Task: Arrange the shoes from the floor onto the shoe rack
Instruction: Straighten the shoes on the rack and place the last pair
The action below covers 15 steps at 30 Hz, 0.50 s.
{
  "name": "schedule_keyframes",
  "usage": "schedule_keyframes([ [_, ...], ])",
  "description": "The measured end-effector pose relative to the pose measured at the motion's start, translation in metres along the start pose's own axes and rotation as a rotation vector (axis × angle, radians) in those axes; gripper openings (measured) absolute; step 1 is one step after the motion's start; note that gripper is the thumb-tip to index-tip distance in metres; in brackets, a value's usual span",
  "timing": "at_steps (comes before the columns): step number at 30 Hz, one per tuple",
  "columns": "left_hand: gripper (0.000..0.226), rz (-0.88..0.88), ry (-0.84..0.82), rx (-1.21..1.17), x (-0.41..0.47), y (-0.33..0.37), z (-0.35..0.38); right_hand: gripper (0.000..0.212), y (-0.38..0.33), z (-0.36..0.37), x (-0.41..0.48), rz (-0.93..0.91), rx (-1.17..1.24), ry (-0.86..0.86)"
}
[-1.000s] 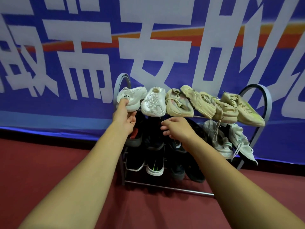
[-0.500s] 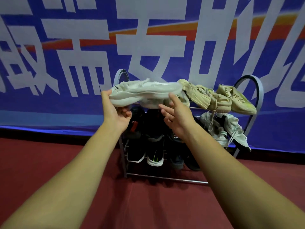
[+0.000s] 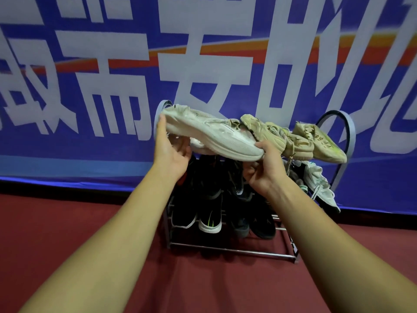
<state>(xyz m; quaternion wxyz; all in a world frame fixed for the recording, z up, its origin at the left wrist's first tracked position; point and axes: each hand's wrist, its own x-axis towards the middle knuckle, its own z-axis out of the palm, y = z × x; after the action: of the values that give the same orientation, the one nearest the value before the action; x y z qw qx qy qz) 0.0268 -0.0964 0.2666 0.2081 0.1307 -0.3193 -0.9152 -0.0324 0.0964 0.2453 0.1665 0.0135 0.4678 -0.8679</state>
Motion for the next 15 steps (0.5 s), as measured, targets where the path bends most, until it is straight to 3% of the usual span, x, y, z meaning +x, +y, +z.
schedule_keyframes([
  [5, 0.044, 0.032, -0.014, 0.388, 0.002, -0.019, 0.019, 0.043, 0.001, 0.016, -0.005, 0.017, 0.094, -0.098],
  [9, 0.024, 0.019, -0.067, 0.532, -0.001, -0.026, 0.013, 0.003, 0.019, 0.039, -0.003, 0.007, 0.059, -0.145],
  [15, 0.009, 0.027, -0.03, 0.525, 0.001, -0.018, -0.003, 0.01, 0.039, 0.057, 0.002, -0.063, -0.133, -0.193],
])
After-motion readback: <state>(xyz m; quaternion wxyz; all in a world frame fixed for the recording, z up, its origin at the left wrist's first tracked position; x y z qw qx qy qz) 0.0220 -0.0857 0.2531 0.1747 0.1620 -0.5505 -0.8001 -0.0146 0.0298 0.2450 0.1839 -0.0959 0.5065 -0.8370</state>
